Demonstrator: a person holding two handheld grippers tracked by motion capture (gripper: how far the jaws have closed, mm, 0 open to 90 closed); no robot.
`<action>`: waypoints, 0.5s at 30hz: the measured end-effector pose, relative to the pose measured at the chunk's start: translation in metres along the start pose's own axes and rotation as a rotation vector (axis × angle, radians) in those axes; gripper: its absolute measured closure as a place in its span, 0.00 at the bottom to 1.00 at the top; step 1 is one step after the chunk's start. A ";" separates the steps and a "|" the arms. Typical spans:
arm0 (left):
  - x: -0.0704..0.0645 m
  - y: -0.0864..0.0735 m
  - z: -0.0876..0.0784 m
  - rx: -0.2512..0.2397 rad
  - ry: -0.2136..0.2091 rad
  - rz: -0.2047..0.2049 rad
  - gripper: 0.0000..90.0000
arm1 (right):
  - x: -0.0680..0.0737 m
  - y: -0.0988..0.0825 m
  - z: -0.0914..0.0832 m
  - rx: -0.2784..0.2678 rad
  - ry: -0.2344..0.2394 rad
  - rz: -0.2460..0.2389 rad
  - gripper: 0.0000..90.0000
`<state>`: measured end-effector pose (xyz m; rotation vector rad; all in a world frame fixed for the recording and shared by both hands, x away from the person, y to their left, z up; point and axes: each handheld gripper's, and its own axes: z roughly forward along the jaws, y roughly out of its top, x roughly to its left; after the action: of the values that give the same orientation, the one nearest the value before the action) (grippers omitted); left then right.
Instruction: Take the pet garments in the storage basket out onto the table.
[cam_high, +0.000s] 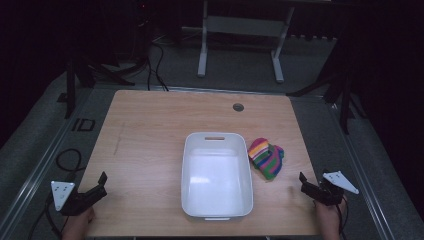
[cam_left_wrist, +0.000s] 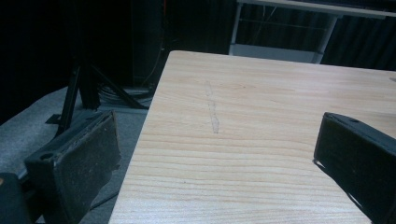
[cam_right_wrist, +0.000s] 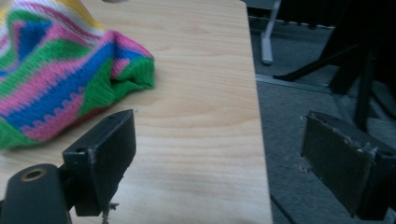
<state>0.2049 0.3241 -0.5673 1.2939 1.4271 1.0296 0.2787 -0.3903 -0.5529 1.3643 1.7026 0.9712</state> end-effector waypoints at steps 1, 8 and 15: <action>0.000 0.000 0.000 0.000 0.000 -0.002 0.01 | 0.000 -0.001 0.000 0.001 -0.008 0.000 0.12; 0.000 0.000 0.000 0.000 0.001 -0.004 0.01 | -0.008 -0.007 -0.011 -0.044 -0.037 0.087 0.12; 0.000 0.000 0.000 -0.002 -0.001 -0.004 0.01 | -0.015 -0.011 -0.015 -0.091 -0.072 0.153 0.12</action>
<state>0.2047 0.3244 -0.5673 1.2888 1.4273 1.0275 0.2628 -0.4083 -0.5551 1.4680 1.4998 1.0585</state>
